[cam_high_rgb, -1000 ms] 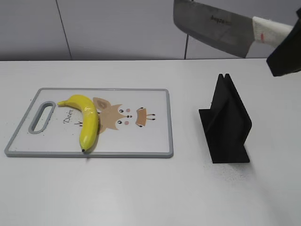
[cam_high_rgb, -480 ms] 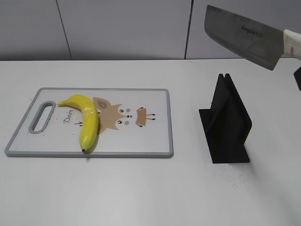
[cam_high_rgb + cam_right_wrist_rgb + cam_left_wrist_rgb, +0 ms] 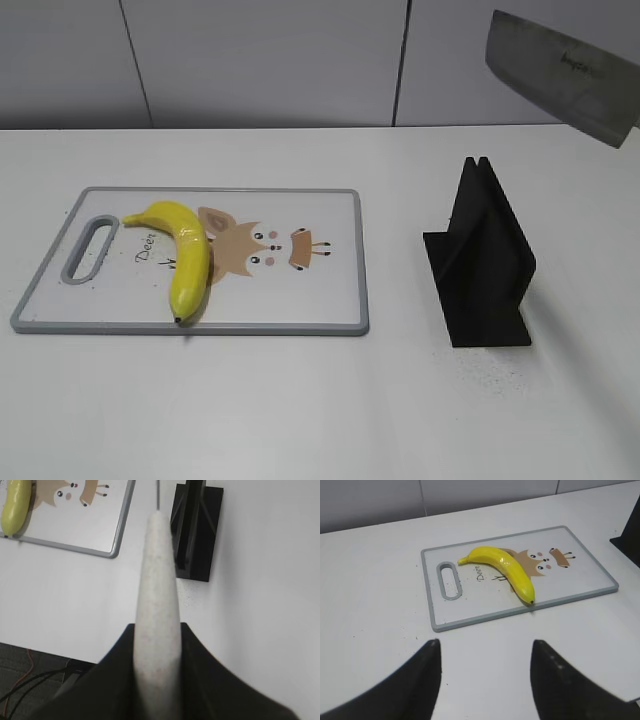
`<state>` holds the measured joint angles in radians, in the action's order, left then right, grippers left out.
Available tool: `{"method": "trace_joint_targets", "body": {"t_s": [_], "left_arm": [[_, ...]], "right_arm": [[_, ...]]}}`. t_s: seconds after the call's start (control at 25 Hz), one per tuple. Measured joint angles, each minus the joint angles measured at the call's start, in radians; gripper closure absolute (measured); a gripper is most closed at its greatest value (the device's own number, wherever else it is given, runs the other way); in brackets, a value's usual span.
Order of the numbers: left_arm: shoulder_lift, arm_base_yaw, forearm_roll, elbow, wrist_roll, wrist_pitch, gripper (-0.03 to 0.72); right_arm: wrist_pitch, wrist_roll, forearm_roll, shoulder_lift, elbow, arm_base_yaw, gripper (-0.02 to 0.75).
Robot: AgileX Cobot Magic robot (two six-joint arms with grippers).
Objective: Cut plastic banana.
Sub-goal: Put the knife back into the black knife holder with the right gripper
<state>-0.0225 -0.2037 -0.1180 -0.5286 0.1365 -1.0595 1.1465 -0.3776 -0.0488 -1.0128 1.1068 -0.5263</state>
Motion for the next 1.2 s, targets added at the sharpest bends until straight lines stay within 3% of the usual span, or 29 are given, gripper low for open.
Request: {"method": "trace_joint_targets", "body": {"t_s": [0.76, 0.88, 1.08, 1.2], "left_arm": [[0.005, 0.003, 0.017, 0.027, 0.000, 0.025, 0.161], [0.005, 0.041, 0.016, 0.027, 0.000, 0.025, 0.178], [0.005, 0.168, 0.016, 0.027, 0.000, 0.025, 0.194], [0.005, 0.196, 0.016, 0.027, 0.000, 0.025, 0.195]], "right_arm": [[-0.112, -0.103, -0.071, -0.119, -0.012, 0.000, 0.554], [-0.131, -0.108, -0.085, -0.161, -0.012, 0.000, 0.554], [-0.143, -0.114, -0.098, -0.224, -0.012, 0.000, 0.554], [-0.152, -0.131, -0.132, -0.257, -0.012, 0.000, 0.554]]}}
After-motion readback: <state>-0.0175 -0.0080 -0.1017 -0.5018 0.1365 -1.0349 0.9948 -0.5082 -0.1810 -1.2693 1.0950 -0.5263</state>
